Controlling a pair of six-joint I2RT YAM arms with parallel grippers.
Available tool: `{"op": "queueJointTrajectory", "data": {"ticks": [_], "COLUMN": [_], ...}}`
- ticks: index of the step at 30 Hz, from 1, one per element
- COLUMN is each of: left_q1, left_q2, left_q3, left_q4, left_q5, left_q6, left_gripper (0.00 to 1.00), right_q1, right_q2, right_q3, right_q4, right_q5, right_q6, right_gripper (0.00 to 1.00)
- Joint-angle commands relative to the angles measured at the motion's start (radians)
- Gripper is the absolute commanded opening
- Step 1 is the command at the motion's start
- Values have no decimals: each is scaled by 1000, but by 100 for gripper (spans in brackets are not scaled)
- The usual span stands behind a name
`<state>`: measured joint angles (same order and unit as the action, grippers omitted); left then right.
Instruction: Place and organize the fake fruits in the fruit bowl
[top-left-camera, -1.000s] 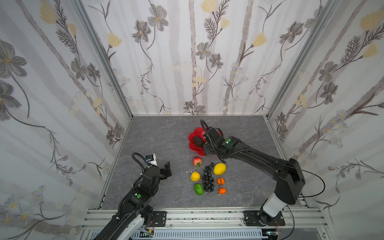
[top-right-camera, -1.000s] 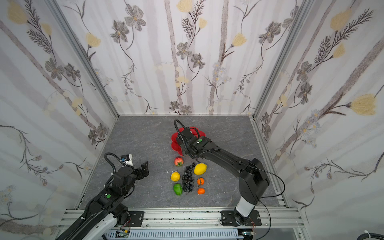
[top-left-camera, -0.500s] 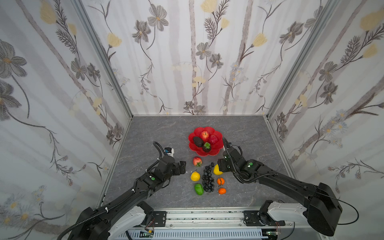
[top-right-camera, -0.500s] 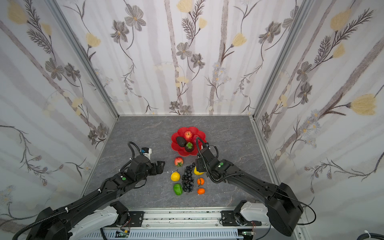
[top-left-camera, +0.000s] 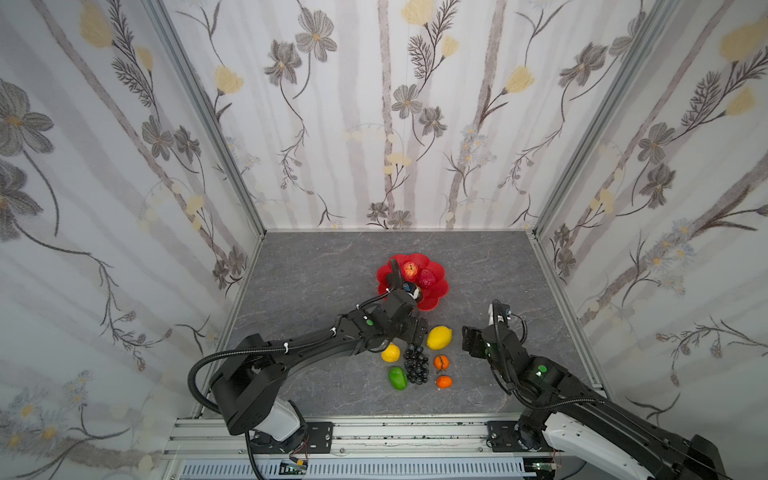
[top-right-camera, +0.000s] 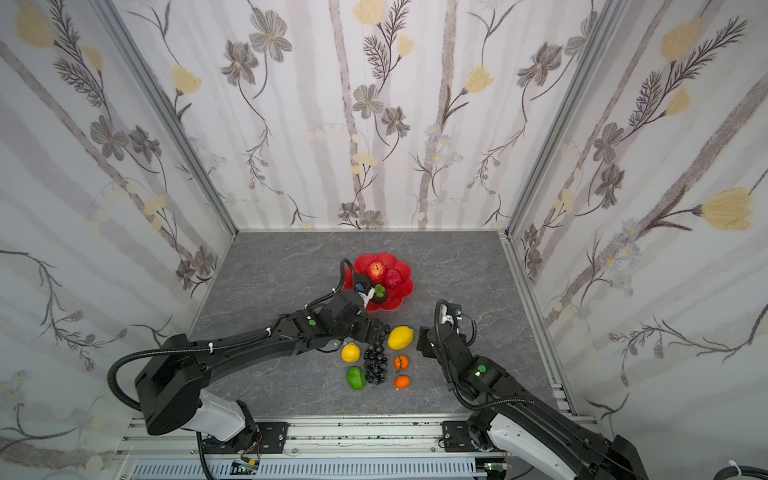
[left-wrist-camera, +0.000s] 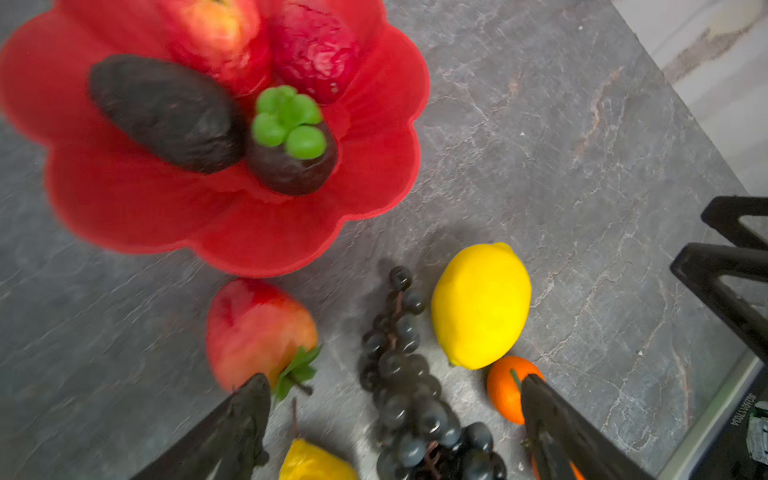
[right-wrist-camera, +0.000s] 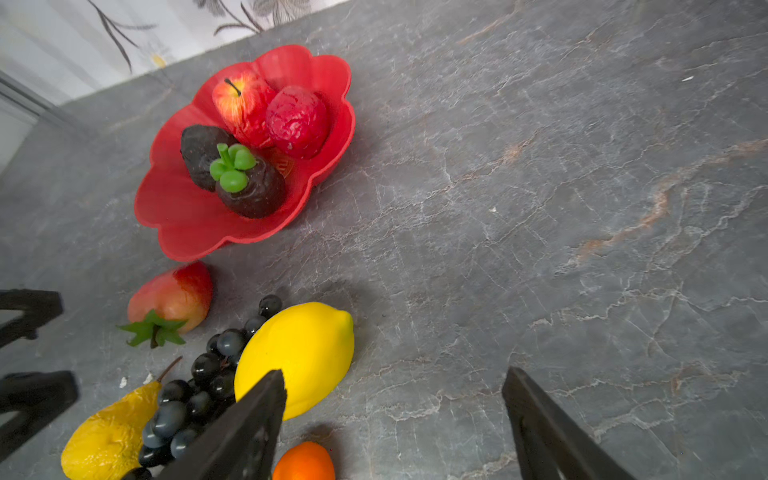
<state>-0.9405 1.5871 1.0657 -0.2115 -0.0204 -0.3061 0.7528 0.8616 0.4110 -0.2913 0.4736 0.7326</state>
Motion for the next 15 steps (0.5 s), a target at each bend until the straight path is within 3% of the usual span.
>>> {"op": "queueJointTrajectory", "data": {"ticks": [1, 9, 15], "left_q1": [-32, -80, -87], "left_q2": [120, 425, 570], "left_q3": [152, 548, 746], "left_q4": [-172, -436, -599], "left_q5": [20, -4, -12], "left_q6": [130, 217, 243], "left_gripper": [94, 87, 86], "right_q1": [-2, -4, -6], "right_q2": [-105, -362, -420], "right_q3": [-49, -149, -168], "right_q4": [-3, -92, -121], "right_q5": [73, 86, 90], "right_q6": [73, 108, 98], "right_gripper": [84, 87, 89]}}
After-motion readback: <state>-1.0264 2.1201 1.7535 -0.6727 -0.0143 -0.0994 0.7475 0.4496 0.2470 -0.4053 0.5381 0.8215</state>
